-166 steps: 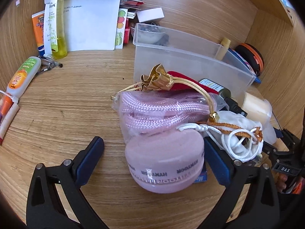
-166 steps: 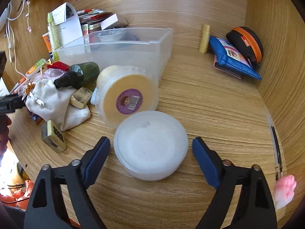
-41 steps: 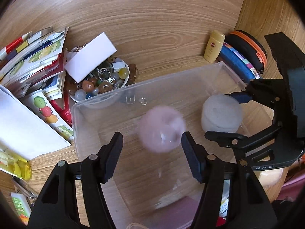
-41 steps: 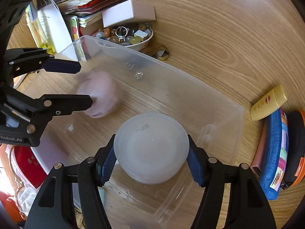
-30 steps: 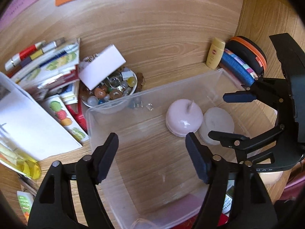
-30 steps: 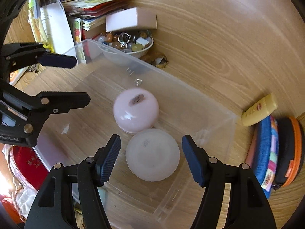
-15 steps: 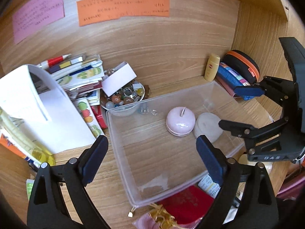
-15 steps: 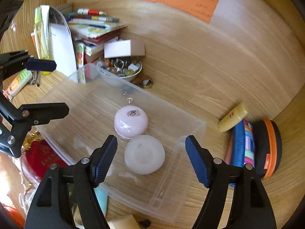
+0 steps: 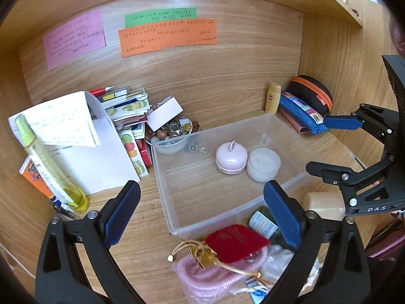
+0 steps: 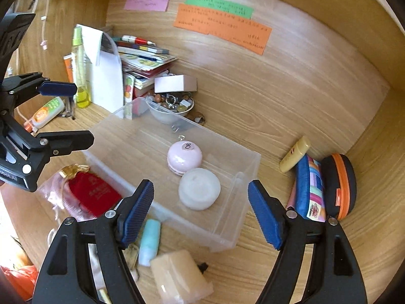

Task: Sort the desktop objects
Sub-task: 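Withdraw both open tools from the box back toward the item pile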

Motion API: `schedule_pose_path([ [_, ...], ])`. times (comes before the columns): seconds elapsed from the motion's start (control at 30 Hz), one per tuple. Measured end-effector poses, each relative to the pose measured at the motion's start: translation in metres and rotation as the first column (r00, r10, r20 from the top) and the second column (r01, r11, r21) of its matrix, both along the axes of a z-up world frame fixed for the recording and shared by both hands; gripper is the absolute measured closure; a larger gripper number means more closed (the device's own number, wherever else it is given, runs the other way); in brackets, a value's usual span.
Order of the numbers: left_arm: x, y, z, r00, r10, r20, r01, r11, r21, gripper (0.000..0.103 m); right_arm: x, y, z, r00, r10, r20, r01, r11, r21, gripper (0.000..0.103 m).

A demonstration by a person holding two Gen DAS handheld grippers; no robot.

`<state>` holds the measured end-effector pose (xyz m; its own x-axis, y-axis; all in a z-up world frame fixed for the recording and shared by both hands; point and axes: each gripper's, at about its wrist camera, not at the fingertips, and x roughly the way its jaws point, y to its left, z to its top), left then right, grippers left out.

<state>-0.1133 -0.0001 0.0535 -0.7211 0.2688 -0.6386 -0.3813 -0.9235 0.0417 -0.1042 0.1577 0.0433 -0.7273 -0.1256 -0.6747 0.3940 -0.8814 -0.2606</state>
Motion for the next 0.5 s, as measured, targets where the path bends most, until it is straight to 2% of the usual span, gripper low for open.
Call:
schedule_pose_path([
  [0.5, 0.058, -0.012, -0.004, 0.997, 0.057, -0.043, -0.057, 0.998, -0.002, 0.004, 0.045, 0.020, -0.013, 1.000, 0.003, -0.002, -0.003, 0.997, -0.075, 0.027],
])
